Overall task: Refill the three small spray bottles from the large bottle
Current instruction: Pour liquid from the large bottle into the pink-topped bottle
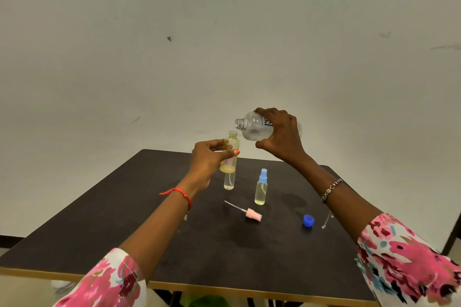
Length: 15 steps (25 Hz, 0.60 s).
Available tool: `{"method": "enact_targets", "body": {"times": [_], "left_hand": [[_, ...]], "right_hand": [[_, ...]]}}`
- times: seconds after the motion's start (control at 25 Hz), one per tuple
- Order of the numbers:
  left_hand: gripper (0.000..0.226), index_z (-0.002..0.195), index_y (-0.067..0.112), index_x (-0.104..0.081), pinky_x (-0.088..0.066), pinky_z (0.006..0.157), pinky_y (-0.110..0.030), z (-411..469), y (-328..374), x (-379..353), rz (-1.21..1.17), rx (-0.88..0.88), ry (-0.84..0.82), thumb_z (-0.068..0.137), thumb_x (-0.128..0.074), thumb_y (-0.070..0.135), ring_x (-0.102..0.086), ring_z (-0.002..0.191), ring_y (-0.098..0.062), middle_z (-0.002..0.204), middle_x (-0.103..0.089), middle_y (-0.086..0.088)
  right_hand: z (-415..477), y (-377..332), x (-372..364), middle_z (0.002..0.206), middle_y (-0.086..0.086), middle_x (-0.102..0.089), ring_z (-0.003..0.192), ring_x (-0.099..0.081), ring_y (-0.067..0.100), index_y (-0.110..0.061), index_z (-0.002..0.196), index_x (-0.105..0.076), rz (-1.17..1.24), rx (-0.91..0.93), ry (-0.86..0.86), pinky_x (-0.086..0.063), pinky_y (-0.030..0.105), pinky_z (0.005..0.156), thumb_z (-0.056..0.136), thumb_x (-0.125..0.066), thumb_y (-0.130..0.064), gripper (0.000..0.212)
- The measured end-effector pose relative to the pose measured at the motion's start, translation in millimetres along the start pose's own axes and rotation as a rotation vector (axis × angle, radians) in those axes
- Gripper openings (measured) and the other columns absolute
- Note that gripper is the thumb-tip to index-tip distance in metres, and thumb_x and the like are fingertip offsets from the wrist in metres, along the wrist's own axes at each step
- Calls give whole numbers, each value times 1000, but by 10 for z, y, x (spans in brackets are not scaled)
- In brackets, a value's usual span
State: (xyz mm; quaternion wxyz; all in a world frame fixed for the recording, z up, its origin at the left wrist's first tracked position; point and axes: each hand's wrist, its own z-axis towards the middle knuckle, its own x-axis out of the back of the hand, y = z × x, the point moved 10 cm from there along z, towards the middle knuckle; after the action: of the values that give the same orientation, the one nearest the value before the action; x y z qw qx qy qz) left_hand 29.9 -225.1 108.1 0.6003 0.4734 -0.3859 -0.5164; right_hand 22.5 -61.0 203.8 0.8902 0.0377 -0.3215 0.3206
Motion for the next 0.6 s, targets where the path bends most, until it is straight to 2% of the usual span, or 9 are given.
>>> {"method": "enact_targets", "body": {"times": [0.16, 0.36, 0.6], "left_hand": [[54, 119, 7, -60, -49, 97, -48, -1, 11, 17, 8, 6, -4, 69, -77, 16, -59, 113, -28, 123, -62, -10], [54, 120, 7, -59, -49, 97, -48, -15, 31, 25, 20, 10, -3, 70, -76, 16, -58, 114, -29, 125, -61, -11], [53, 121, 6, -58, -50, 96, -47, -35, 46, 21, 33, 12, -8, 71, -76, 15, -57, 114, -29, 124, -61, -11]], "right_hand": [[8, -58, -5, 115, 7, -61, 104, -53, 30, -16, 122, -54, -16, 36, -11, -31, 40, 93, 54, -77, -18, 72], [3, -100, 27, 115, 8, -62, 104, -54, 31, -15, 120, -56, -45, 72, 9, -32, 42, 93, 51, -68, -26, 71], [7, -115, 50, 115, 7, -62, 105, -53, 30, -16, 120, -56, -69, 98, 15, -31, 41, 94, 51, -68, -27, 71]]}}
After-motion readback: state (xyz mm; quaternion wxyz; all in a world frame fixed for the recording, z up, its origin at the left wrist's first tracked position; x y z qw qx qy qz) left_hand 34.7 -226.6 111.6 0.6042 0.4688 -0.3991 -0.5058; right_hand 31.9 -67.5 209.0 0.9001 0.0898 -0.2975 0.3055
